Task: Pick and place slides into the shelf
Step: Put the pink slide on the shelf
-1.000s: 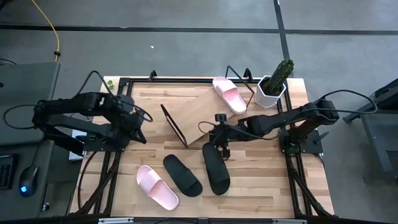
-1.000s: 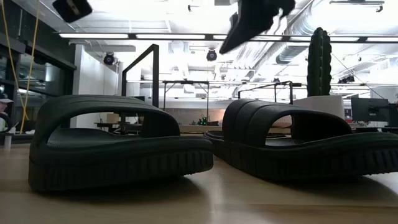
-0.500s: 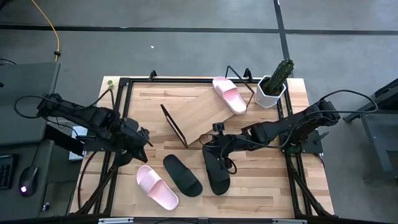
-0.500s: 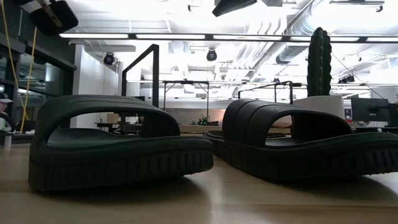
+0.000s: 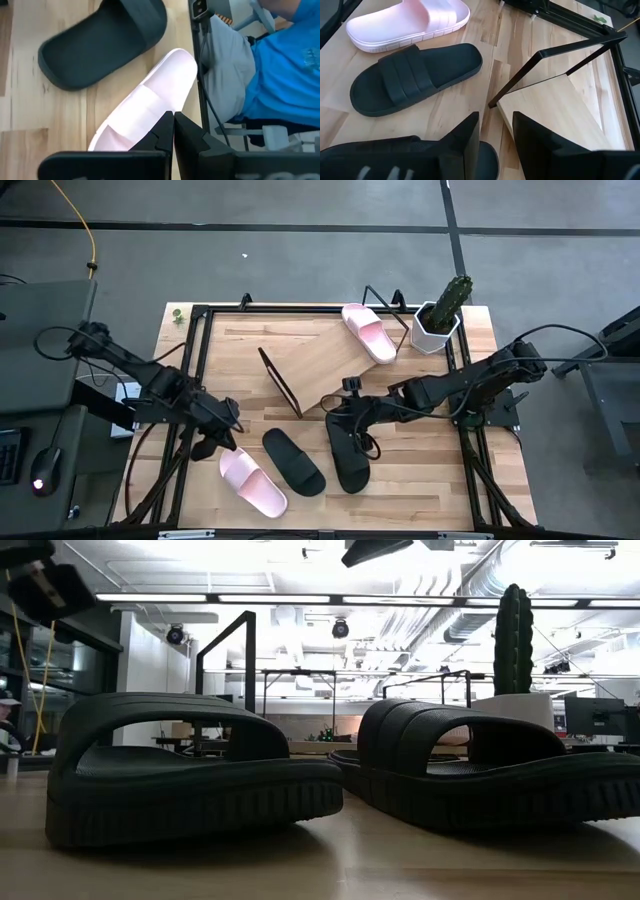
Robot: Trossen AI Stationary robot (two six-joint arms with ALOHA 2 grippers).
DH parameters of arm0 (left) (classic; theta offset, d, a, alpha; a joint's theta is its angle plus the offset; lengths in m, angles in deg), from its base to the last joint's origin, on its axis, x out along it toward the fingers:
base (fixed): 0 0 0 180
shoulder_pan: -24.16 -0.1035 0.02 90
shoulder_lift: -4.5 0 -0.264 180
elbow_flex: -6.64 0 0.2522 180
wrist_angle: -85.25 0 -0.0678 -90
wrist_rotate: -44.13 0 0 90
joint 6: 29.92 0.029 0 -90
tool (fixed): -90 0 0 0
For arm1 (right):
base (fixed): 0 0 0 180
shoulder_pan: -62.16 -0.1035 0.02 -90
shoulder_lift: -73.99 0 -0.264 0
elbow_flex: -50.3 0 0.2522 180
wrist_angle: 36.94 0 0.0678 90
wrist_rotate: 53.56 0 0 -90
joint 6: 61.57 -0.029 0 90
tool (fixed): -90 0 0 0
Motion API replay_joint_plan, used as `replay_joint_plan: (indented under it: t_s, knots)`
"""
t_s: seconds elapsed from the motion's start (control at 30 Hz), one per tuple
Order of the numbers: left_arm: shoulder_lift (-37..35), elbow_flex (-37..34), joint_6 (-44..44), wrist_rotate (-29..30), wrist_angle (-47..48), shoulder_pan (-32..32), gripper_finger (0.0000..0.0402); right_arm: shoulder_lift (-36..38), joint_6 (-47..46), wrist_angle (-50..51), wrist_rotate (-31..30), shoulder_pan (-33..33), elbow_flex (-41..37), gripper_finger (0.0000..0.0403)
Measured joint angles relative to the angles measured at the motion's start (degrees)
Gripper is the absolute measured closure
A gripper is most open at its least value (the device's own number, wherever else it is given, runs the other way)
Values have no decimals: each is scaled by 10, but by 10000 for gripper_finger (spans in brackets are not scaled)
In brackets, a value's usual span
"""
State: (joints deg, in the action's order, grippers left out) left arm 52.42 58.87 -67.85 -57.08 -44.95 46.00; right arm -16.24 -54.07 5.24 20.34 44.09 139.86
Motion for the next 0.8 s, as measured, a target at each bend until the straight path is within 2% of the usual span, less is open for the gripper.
replay_joint_plan:
  t_s: [0.3,0.8]
  knots:
    - [0,-64,-73,13,-26,38,390,0,-19,0,0,0,0,295]
    - [0,-82,-160,69,-60,96,251,0,-8,0,2,-22,0,295]
